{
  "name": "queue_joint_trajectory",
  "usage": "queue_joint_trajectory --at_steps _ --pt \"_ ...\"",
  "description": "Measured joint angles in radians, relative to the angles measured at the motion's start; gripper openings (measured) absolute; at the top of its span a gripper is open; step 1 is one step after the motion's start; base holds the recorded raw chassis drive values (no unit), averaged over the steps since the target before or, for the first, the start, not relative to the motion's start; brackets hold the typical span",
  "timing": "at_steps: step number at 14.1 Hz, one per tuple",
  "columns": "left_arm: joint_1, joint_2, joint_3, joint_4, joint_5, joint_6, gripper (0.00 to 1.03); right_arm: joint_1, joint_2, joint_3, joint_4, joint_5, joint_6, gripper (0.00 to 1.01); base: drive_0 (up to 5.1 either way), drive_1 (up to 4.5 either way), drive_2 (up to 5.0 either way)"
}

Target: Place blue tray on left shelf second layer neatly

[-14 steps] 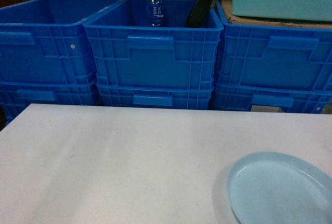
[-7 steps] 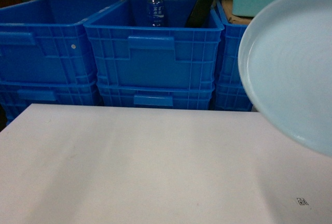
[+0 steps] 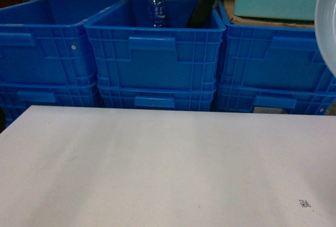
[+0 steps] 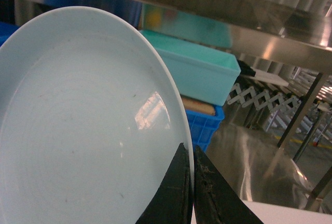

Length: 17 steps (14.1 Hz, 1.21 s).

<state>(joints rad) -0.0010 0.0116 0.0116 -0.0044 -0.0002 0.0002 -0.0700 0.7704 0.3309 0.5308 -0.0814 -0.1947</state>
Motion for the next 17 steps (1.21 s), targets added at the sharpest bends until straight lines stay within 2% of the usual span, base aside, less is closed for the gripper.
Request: queue_joint_trajectory --at_steps 6,8,9,10,11,17 --pt "0.000 0.000 0.000 0.000 0.000 0.000 0.98 0.022 0.039 -0.021 0.020 0.011 -0.010 0.02 0.0 0.00 0.0" --pt "0.000 0.000 0.000 0.000 0.000 0.000 0.98 0.023 0.080 -0.026 0.083 0.045 -0.012 0.02 0.0 0.00 0.0" --pt "0.000 0.000 0.000 0.000 0.000 0.000 0.98 -0.010 0.143 -0.026 0.091 0.050 0.071 0.02 0.0 0.00 0.0" --pt "0.000 0.000 0.000 0.000 0.000 0.000 0.98 -0.009 0.137 -0.032 0.195 0.082 0.082 0.02 0.0 0.00 0.0" --pt "0.000 0.000 0.000 0.000 0.000 0.000 0.98 -0.009 0.138 -0.032 0.190 0.083 0.082 0.02 0.0 0.00 0.0" --pt "0.000 0.000 0.000 0.001 -0.001 0.000 0.98 -0.009 0.138 -0.033 0.189 0.083 0.082 0.02 4.2 -0.32 -3.7"
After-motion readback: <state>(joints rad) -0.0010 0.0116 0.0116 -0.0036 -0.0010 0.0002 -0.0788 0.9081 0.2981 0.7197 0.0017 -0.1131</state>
